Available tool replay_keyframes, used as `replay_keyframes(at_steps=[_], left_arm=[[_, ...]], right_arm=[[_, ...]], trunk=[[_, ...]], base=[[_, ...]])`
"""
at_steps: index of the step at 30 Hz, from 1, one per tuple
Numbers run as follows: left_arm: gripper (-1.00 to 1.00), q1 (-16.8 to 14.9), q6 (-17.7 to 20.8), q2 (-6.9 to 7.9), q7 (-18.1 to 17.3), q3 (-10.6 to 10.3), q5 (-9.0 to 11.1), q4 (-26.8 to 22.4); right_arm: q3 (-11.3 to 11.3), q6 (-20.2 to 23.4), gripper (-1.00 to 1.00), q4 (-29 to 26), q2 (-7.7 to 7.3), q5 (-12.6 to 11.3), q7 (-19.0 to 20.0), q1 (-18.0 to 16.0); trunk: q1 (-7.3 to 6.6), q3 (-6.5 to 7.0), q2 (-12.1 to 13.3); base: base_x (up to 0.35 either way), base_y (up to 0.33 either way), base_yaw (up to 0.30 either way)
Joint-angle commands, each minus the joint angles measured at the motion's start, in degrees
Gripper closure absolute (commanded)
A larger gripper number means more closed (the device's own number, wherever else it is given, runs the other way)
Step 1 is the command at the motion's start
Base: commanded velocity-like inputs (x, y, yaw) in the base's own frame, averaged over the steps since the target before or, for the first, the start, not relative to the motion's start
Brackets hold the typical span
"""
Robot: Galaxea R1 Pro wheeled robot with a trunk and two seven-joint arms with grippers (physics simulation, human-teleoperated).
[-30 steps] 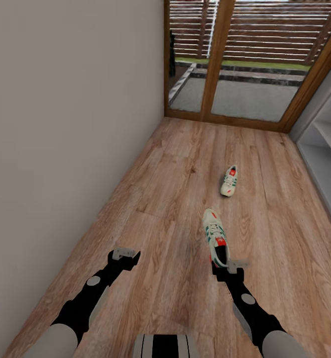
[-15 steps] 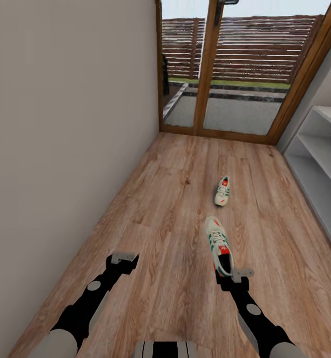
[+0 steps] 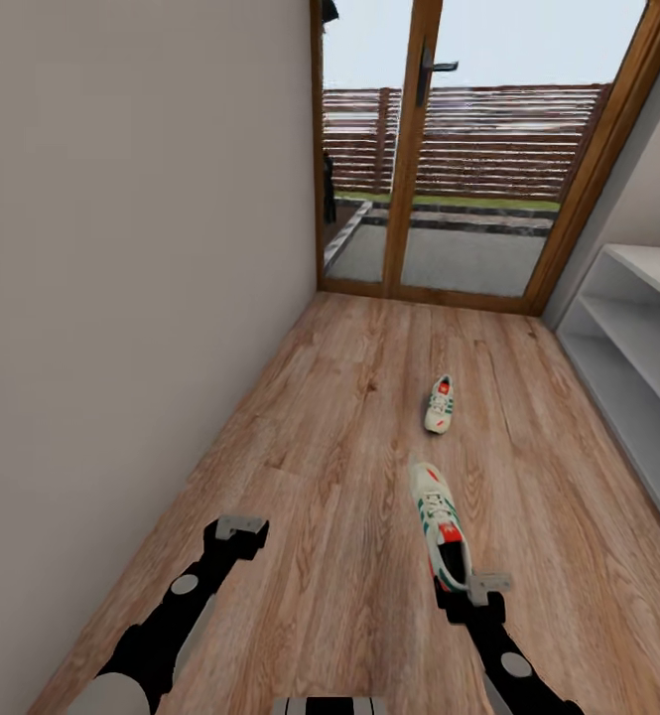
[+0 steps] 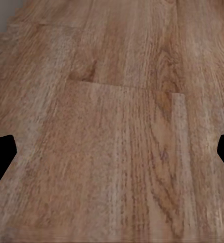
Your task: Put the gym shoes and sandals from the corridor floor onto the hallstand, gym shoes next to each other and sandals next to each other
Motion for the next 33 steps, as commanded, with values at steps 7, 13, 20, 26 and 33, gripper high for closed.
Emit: replay_keyframes(at_steps=[7,13,20,26,33], left_arm=[[-1.00,6.13,-0.92,0.00,7.48,-0.02,0.34,0.50],[-1.00,7.04,-0.95,-0.29,8.12,-0.01,0.59,0.52],[-1.00,7.25,-1.03,-0.57,8.22,-0.06,0.61,0.53],[-1.00,7.27,-1.04,-0.69,8.21,-0.10,0.60,0.59],[-1.00,7.27,-1.03,-0.72,8.21,-0.06,0.60,0.62]], right_arm=[[0.06,-3.66,1.00,0.21,-0.42,0.08,-0.25,3.77],[-0.03,-4.28,1.00,1.11,-2.09,-0.28,-0.42,5.18],[-0.21,-6.30,1.00,3.52,-2.37,-0.50,-0.45,5.71],[-0.26,-6.69,1.00,4.23,-2.31,-1.17,-0.39,5.77],[-0.27,-6.72,1.00,4.35,-2.30,-1.35,-0.37,5.77]], trunk=[[-0.19,2.15,0.08],[-0.34,4.01,0.16],[-0.52,6.03,0.26],[-1.84,7.16,2.66],[-3.38,8.43,5.47]], base=[[0.000,0.000,0.000],[0.000,0.000,0.000],[0.000,0.000,0.000],[0.000,0.000,0.000],[0.000,0.000,0.000]])
